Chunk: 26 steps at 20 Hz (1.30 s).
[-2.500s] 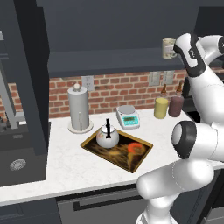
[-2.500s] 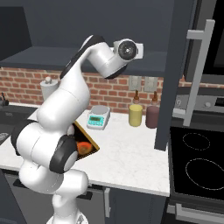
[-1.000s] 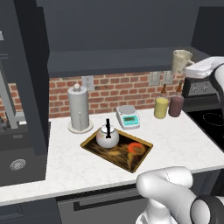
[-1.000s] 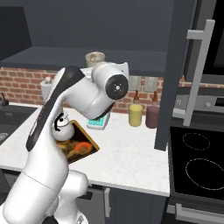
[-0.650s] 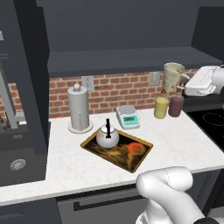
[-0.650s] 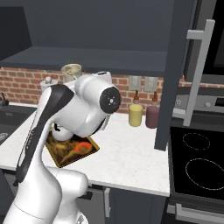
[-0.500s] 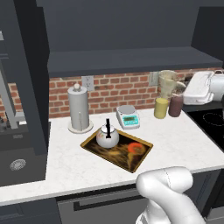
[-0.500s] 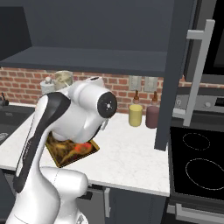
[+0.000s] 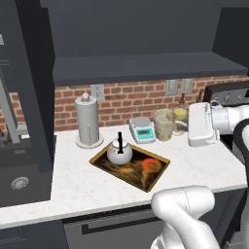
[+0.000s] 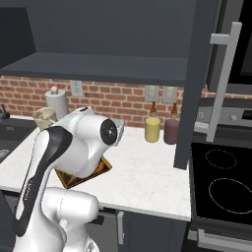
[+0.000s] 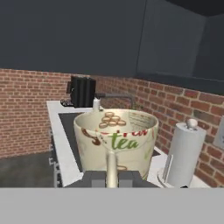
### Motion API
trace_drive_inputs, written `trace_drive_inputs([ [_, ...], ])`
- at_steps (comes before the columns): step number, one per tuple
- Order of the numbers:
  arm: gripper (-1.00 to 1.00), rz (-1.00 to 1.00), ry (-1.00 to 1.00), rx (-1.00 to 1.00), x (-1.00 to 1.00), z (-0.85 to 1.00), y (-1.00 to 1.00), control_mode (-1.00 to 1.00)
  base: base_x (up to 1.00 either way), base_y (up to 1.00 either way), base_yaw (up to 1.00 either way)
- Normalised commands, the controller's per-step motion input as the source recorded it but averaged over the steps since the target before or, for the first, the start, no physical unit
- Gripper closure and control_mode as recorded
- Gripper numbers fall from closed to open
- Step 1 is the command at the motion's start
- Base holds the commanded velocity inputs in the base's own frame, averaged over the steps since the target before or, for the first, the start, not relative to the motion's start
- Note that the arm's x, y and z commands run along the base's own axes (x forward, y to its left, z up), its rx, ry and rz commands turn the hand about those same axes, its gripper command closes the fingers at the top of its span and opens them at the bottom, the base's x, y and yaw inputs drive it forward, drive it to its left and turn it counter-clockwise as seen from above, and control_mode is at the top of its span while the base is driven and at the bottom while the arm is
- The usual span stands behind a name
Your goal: Pick the kettle from the counter and place it on the tray. Then pick the mug from the cabinet and place it on the tray. Then close the cabinet doors.
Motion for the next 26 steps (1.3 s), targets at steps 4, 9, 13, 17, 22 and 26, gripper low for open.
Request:
trace_drive_inputs([
  [4,1.00,0.22,0.11,-0.02,0.05,-0.67,0.16,-1.00,0.00,0.00,0.00],
  [9,1.00,0.22,0.06,0.00,0.18,-0.66,0.01,-1.00,0.00,0.00,0.00],
  [13,1.00,0.20,0.01,0.00,0.29,-0.57,-0.04,-1.00,0.00,0.00,0.00],
  [17,1.00,0.14,0.00,0.00,0.46,-0.45,-0.10,-1.00,0.00,0.00,0.00],
  [22,1.00,0.02,0.01,0.00,0.47,-0.43,-0.26,-1.00,0.00,0.00,0.00],
  [26,1.00,0.00,0.00,0.00,0.45,-0.40,-0.31,-1.00,0.00,0.00,0.00],
])
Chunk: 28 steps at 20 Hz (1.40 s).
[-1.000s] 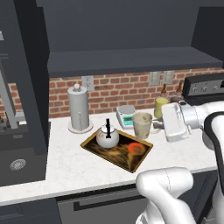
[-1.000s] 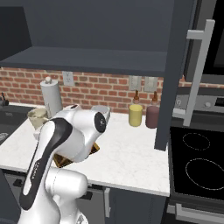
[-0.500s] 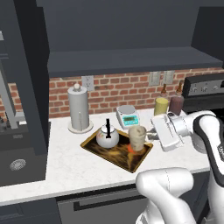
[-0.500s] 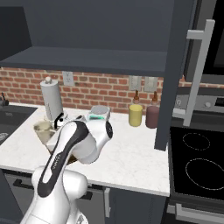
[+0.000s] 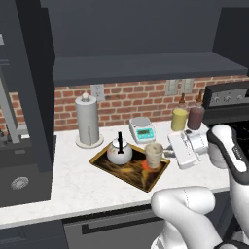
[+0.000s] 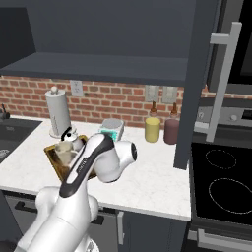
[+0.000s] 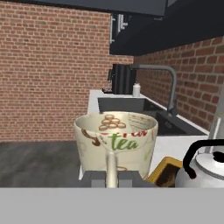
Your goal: Pick the kettle from the counter and place it on the tray. Then pick the mug from the cabinet and place it on the tray. Then close the cabinet doors.
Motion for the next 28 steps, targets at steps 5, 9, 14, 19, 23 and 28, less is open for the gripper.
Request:
trace_drive_inputs([
  [5,1.00,0.00,0.02,-0.01,0.46,-0.40,-0.14,-1.00,0.00,0.00,0.00],
  [9,1.00,0.00,0.02,-0.04,0.48,-0.46,-0.06,-1.00,0.00,0.00,0.00],
  [14,1.00,0.00,0.03,-0.02,0.37,-0.42,-0.01,-1.00,0.00,0.00,0.00],
  [19,1.00,0.00,0.07,0.00,0.38,-0.31,-0.01,-1.00,0.00,0.00,0.00],
  [23,1.00,0.00,0.05,0.00,0.36,-0.25,0.00,-1.00,0.00,0.00,0.00],
  [28,1.00,0.00,0.02,0.00,0.33,-0.25,0.00,-1.00,0.00,0.00,0.00],
])
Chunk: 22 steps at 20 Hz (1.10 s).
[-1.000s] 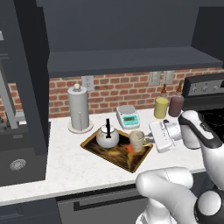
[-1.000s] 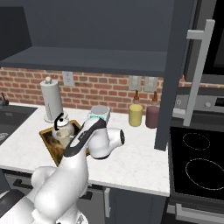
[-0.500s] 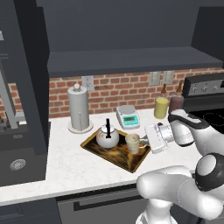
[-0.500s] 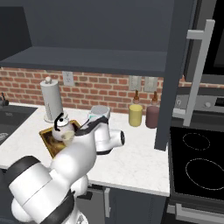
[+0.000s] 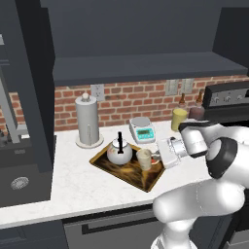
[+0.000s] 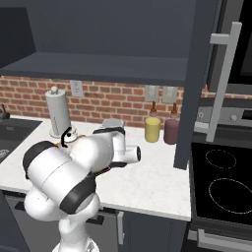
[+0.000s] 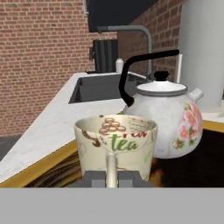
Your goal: Pick the kettle from the counter and place it on the tray. Then pick the mug from the cabinet and place it on the tray. Then close the cabinet doors.
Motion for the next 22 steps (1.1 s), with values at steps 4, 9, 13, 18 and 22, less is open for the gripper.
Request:
trace_drive_inputs([
  [4,1.00,0.02,0.00,0.00,0.25,-0.29,0.00,-1.00,0.00,0.00,0.00],
  [9,1.00,0.06,-0.01,0.00,0.14,-0.31,0.00,-1.00,0.00,0.00,0.00],
  [13,1.00,0.09,-0.04,0.00,0.04,-0.29,0.00,-1.00,0.00,0.00,0.00],
  [18,-1.00,0.09,-0.02,0.00,0.00,-0.15,0.00,-1.00,0.00,0.00,0.00],
  [22,-1.00,0.03,0.00,0.00,-0.05,0.00,0.00,-1.00,0.00,0.00,0.00],
])
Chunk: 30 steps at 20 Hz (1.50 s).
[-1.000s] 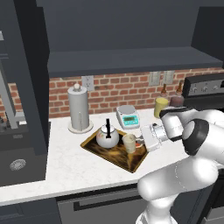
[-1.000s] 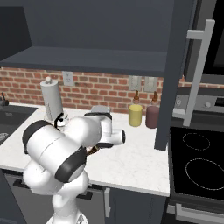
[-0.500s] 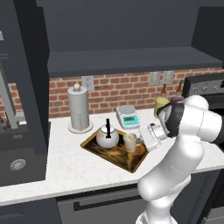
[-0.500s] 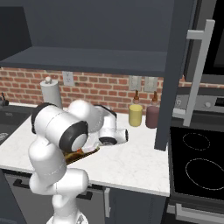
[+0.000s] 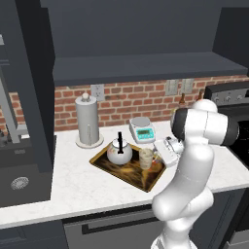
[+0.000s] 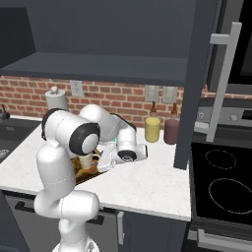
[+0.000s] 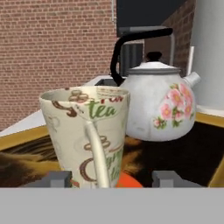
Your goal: Pick the kettle from the counter and place it on the tray. Then pick the mug from the cabinet and place it on the tray. Then close the cabinet doors.
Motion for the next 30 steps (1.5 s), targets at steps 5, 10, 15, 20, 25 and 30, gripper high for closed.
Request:
trace_drive_inputs([
  [5,-1.00,0.00,0.01,0.00,-0.14,0.07,0.00,-1.00,0.00,0.00,0.00],
  [10,-1.00,0.00,-0.01,0.03,-0.46,0.29,-0.11,-1.00,0.00,0.00,0.00],
  [15,-1.00,0.00,-0.05,0.05,-0.63,0.62,-0.16,-1.00,0.00,0.00,0.00],
  [20,-1.00,-0.01,-0.05,0.01,-0.61,0.70,-0.19,-1.00,0.00,0.00,0.00],
  [25,-1.00,-0.01,-0.12,0.01,-0.65,0.12,-0.08,-1.00,0.00,0.00,0.00],
  [30,-1.00,0.00,-0.27,0.05,-0.60,0.42,-0.18,-1.00,0.00,0.00,0.00],
])
